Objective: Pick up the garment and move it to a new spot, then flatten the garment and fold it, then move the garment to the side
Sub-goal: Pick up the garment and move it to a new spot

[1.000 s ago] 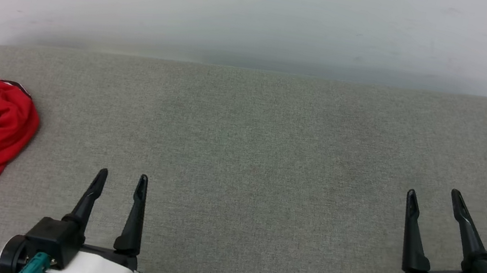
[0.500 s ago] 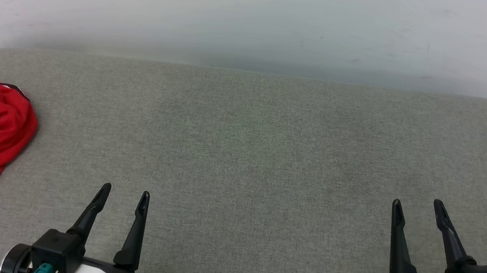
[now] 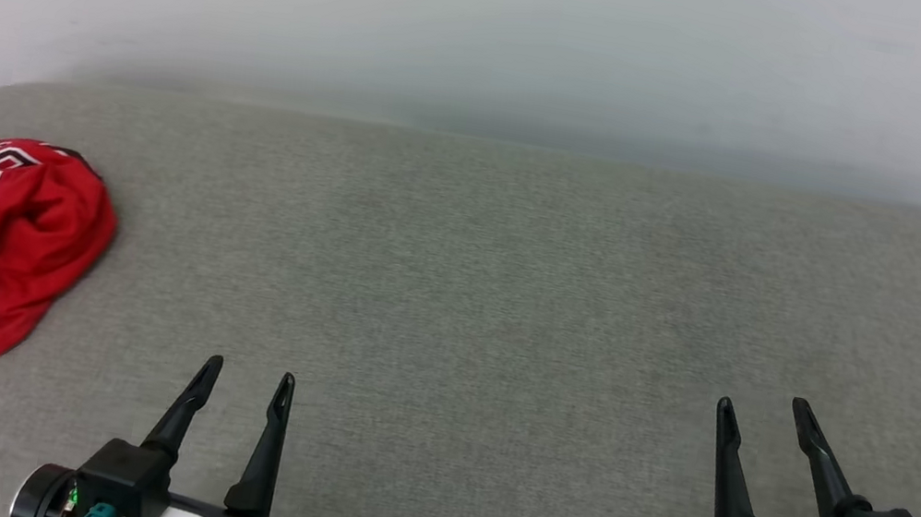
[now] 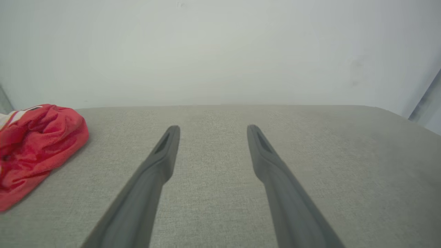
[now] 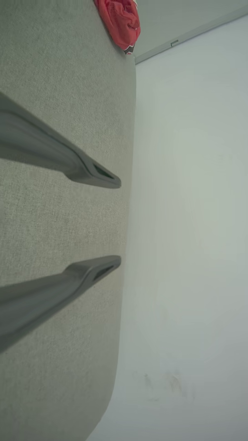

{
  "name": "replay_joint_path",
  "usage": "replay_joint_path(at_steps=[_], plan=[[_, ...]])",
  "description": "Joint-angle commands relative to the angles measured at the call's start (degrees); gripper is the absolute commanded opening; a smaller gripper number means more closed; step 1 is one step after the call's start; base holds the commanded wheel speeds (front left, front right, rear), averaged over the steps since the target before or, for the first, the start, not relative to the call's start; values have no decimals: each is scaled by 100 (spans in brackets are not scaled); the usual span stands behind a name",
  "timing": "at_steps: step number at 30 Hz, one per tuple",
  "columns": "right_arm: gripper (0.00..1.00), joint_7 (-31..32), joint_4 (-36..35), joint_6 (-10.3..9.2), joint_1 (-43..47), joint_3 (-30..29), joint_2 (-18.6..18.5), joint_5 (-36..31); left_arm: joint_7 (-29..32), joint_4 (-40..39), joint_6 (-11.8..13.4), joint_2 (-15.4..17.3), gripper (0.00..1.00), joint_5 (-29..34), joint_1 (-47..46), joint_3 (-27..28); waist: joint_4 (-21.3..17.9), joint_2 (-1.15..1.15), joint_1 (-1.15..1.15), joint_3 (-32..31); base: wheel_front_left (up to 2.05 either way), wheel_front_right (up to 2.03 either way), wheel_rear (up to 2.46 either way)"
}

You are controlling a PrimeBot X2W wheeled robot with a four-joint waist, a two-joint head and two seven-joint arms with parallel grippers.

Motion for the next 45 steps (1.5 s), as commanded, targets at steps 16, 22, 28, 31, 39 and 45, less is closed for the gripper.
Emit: replay_joint_path(at_steps=[16, 22, 28, 31, 39, 45], plan=[[100, -16, -96, -2, 142, 435, 11, -60, -17, -103, 46, -4, 100, 46, 132, 293, 1561, 0, 0, -186, 0, 0, 0], [100, -15, -90, -3, 179, 576, 11, -37, -17, -153, 8, -6, 100, 98, 210, 364, 2043, 0, 0, -251, 0, 0, 0], [100, -15, -102, -3, 195, 642, 11, 51, -17, -180, -47, -5, 100, 158, 255, 344, 2415, 0, 0, -268, 0, 0, 0], [100, -15, -107, -3, 187, 684, 11, 26, -17, -186, -49, -5, 100, 175, 298, 315, 2537, 0, 0, -269, 0, 0, 0], [100, -15, -105, -2, 184, 719, 11, 90, -17, -228, -34, -5, 100, 172, 318, 327, 2674, 0, 0, -271, 0, 0, 0], [100, -16, -87, -2, 174, 778, 11, 87, -17, -251, -32, -6, 100, 166, 336, 359, 2628, 0, 0, -278, 0, 0, 0]])
